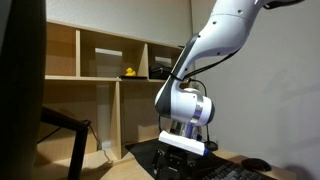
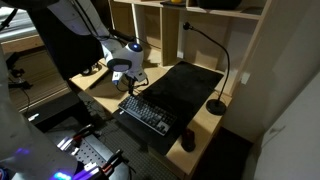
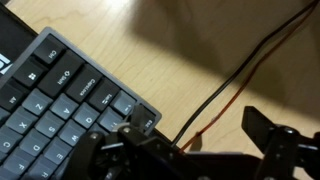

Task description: Click the escape key

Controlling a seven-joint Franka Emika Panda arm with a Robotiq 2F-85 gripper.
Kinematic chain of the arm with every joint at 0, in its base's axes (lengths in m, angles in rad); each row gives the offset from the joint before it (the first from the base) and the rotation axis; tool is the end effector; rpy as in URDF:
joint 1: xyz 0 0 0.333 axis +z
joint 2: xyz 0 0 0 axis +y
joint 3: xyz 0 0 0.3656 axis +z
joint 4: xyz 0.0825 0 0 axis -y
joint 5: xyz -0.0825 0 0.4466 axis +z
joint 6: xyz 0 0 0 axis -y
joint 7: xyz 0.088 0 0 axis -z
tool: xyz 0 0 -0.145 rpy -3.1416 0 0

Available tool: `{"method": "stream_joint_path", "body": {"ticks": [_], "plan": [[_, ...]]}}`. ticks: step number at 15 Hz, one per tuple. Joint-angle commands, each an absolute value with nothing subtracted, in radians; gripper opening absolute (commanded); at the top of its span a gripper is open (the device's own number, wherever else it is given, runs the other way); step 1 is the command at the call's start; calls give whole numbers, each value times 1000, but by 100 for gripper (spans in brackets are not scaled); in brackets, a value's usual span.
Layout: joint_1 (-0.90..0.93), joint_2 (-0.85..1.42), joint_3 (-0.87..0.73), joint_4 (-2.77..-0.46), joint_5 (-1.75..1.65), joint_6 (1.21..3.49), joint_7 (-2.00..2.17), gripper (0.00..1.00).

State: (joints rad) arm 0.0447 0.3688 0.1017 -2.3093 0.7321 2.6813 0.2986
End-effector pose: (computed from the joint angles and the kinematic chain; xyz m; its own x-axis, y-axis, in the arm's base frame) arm 0.5625 0.0766 0.1361 0.6873 -0.6951 -0.2108 -0.7239 -0.6318 -0.2772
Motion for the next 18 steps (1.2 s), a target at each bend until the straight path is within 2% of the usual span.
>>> {"method": "stream_joint_path", "body": {"ticks": [1,18], "plan": [[49,368,97,-2308,732,2679,300,100],[49,419,103,-2262,759,2722,300,100]]}}
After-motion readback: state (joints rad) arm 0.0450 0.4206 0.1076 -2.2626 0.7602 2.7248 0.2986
